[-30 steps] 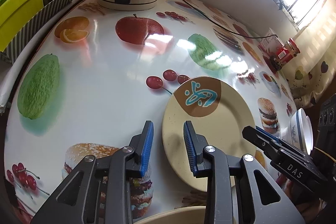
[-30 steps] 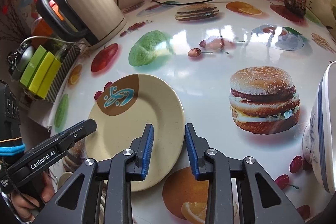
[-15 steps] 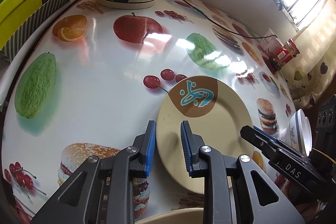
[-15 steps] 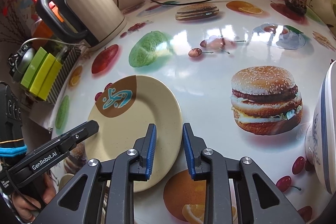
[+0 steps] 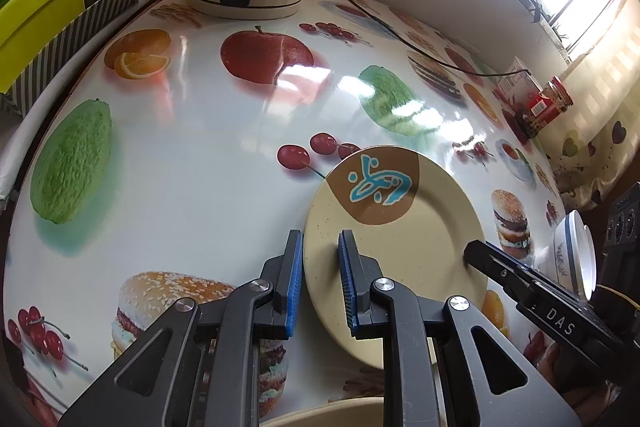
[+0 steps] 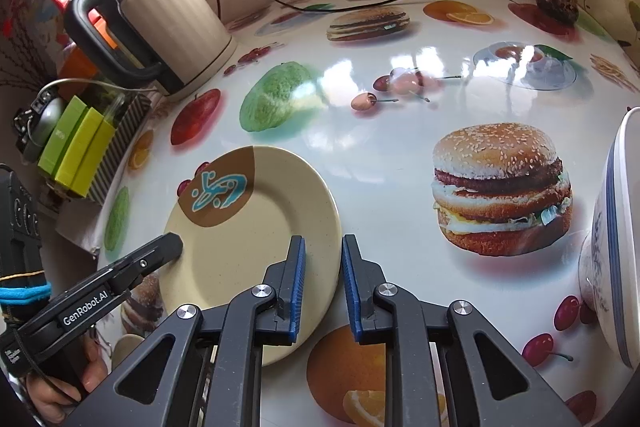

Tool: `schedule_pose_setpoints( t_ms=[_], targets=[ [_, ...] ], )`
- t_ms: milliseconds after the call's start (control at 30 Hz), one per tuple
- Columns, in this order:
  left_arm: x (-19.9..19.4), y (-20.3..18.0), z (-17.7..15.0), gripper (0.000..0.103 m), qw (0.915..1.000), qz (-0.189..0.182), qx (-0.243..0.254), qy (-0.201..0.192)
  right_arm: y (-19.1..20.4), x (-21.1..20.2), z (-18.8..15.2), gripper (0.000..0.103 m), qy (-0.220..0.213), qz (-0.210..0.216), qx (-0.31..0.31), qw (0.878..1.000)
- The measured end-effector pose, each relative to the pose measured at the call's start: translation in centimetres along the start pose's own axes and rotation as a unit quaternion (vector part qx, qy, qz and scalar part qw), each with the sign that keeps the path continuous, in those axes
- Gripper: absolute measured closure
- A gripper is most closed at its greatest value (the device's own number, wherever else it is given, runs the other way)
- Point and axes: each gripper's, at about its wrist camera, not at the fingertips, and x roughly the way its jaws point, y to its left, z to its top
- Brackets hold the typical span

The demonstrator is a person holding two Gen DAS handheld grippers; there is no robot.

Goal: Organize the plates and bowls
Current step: 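Close the right gripper on the rim of the cream logo plate, then carry the gripped plate with the right gripper onto the plate stack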

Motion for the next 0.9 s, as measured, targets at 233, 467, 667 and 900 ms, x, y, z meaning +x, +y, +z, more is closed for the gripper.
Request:
schedule_pose_setpoints(
  t_ms=[233, 467, 667, 900],
  targets=[
    [-0.4, -0.1, 0.1, 0.084, 1.0000, -0.004, 0.000, -0.007, -0.2, -0.4, 0.0, 0.085, -0.006, 0.007, 0.009, 1.000],
    [-1.0, -0.2, 0.0, 0.085, 0.9999, -0.007, 0.000, -0.014, 0.1, -1.5, 0.0, 0.085, -0.019, 0.013, 0.010, 1.000],
    [-2.1, -0.3, -0.2, 0.084, 0.9997, -0.007, 0.003, -0.025, 0.5, -2.5, -0.2, 0.085, -0.027, 0.020, 0.009, 0.999],
    [-3.6, -0.5, -0.6, 0.084, 0.9993, -0.010, 0.004, -0.036, 0.9, -4.0, -0.6, 0.085, -0.037, 0.029, 0.007, 0.999]
  ],
)
